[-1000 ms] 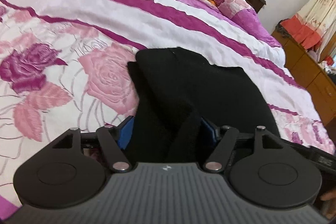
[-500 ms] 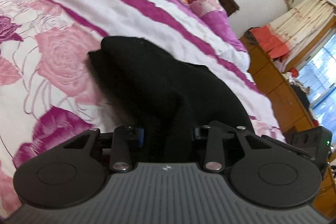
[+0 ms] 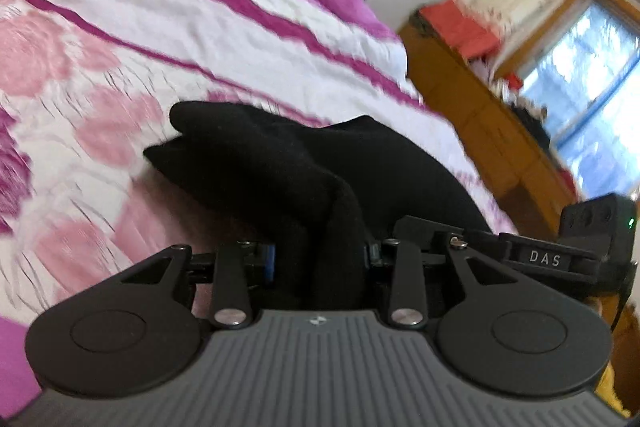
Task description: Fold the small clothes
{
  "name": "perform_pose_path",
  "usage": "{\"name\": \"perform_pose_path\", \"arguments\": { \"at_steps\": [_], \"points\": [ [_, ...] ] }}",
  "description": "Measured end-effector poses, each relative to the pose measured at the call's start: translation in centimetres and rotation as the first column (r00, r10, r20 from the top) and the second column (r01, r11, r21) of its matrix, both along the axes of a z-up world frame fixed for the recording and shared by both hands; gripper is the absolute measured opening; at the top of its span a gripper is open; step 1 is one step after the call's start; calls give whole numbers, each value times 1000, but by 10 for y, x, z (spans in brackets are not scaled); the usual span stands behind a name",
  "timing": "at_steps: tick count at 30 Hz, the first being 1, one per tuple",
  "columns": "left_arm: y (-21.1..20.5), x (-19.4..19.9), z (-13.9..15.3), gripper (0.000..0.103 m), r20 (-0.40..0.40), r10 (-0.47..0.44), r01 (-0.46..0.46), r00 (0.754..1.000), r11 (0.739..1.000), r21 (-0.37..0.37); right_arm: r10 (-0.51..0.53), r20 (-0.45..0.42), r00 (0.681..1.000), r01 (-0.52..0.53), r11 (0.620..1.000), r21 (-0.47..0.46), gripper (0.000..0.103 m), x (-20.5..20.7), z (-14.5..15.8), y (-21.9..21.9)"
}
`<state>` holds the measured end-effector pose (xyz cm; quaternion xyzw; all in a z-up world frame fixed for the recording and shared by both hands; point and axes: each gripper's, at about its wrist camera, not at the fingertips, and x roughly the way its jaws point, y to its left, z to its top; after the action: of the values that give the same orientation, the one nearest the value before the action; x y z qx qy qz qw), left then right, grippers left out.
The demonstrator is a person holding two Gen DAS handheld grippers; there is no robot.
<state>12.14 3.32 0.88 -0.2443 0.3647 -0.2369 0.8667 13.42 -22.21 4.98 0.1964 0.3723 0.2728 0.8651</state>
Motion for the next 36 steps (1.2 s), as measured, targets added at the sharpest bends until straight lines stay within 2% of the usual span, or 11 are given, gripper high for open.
{"name": "perform_pose_path", "arguments": {
  "at_steps": [6, 10, 13, 16, 20, 24, 28, 30, 31, 32, 36],
  "points": [
    [-29, -19, -17, 42, -10, 18, -16, 1000, 982, 190, -47, -71, 996, 44, 999, -32, 43, -19, -49, -14],
    [-26, -25, -11, 45, -7, 33, -31, 999, 974, 226, -62, -56, 996, 61, 998, -19, 52, -24, -62, -15],
    [-19, -26, 2, 56, 22, 59, -63, 998, 968, 243, -85, -30, 996, 84, 996, -40, 58, -30, -52, -24],
    [-13, -18, 11, 67, 66, 87, -101, 994, 965, 243, -106, 27, 994, 107, 992, -61, 59, -37, -36, -36],
    [-10, 6, 6, 72, 27, 138, -140, 990, 969, 203, -153, 118, 981, 159, 987, -37, 69, -28, -25, -52],
    [-11, 35, -15, 73, -71, 183, -167, 981, 968, 185, -172, 33, 985, 171, 985, 34, 69, 4, -34, -56],
    [-15, 45, -24, 77, -54, 166, -154, 985, 972, 176, -148, 6, 989, 148, 989, 3, 69, 26, -54, -43],
    [-17, 48, -28, 76, -51, 148, -139, 988, 979, 152, -126, -25, 992, 127, 990, 57, 69, 33, -66, -36],
    [-17, 49, -29, 66, -44, 146, -139, 988, 981, 134, -120, -34, 992, 123, 989, 87, 69, 33, -70, -35],
    [-18, 48, -30, 46, -30, 134, -130, 990, 984, 123, -115, -34, 993, 118, 987, 108, 64, 34, -73, -34],
    [-18, 35, -17, 22, 81, 129, -138, 988, 984, 111, -120, 55, 991, 111, 982, 154, 41, 24, -65, -32]
  ]
}}
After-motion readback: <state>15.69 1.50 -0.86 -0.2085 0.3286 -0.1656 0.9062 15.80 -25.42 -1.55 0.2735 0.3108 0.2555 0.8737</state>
